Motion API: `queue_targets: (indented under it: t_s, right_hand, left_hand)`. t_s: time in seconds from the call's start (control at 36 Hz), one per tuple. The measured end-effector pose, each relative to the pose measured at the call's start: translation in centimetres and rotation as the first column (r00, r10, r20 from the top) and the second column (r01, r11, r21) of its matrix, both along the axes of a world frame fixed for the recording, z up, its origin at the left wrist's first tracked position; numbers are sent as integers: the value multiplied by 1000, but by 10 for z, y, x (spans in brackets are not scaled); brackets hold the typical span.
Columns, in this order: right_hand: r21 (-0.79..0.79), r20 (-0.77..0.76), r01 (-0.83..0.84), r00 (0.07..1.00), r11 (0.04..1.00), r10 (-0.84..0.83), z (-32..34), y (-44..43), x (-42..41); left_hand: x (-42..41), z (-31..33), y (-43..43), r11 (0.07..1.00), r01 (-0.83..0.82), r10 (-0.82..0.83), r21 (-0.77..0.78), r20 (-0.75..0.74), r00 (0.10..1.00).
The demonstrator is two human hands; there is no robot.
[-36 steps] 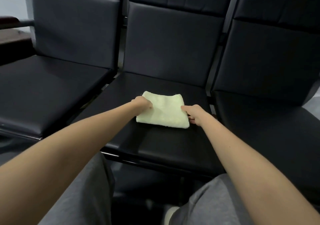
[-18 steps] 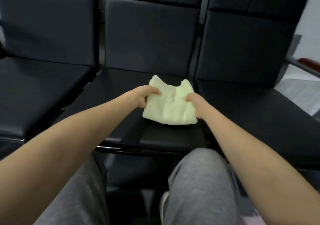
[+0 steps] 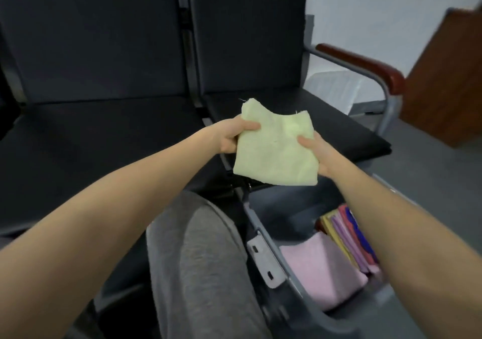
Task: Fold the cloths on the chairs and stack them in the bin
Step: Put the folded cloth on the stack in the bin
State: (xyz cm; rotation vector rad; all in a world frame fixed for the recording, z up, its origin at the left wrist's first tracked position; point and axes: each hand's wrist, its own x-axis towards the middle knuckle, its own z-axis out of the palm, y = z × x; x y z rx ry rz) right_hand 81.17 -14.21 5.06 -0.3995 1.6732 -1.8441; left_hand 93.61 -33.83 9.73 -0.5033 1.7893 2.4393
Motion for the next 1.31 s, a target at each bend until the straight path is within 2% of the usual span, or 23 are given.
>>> queue_targets:
  t_s: [0.14,0.28,0.44,0.56,0.61,0.64,0.69,0.75,0.81,0.94,1.0,1.06,1.14,1.22,1.31]
  right_hand:
    - [-67,32,54,998,996,-52,-36,92,6]
    - [15,164,303,939,953,-301,-73,162,41]
    - [178,240,426,855,887,-459,-115,194,61]
    - [285,257,441,820,851,-511,-138,205,64]
    - [439,204,345,861,829,-466,-143,204,68]
    - [553,152,298,882,778,-446,-146,204,69]
    - [737,-47,306,913,603,-405,-151,206,66]
    - [806,-229,370,915,462,-333,-152,206,60]
    - [818,-280,397,907,416,-315,-149,202,57]
    - [862,-188,291,944,414,-272,-144,184,64]
    - [918,-157,202,975,342,-155,-145,177,70]
    - [968,-113,112,994,225,-9,-152,174,75]
    - [997,40,-51,981,49,192,-161,168,87]
    - [988,100,-45,919,-151,381,-166,166,92]
    - [977,59,54,859,-204,509,-166,161,93]
  left_hand:
    - [-30,-24,61,951,309,-310,-12,-33,950]
    - [-46,-55,118,850,505,-495,-149,98,863]
    - [-58,-109,164,849,492,-438,-195,260,860]
    - [-64,-131,174,819,427,-316,-384,319,893]
    - [-66,-135,169,724,467,-299,-508,379,876]
    - [-66,-136,166,666,507,-305,-547,420,855]
    - [-68,-138,159,593,553,-305,-585,473,827]
    - [-70,-141,152,552,565,-289,-613,495,819]
    - [-71,-144,145,507,573,-274,-644,510,815]
    - [-65,-156,137,424,621,-256,-659,571,780]
    - [-57,-159,138,395,665,-294,-634,598,745]
    - [-50,-163,142,325,724,-356,-608,630,690]
    - [-41,-170,152,159,763,-448,-627,643,622]
    - [-36,-181,168,-77,727,-516,-682,651,557]
    - [-30,-198,187,-259,672,-539,-694,681,496]
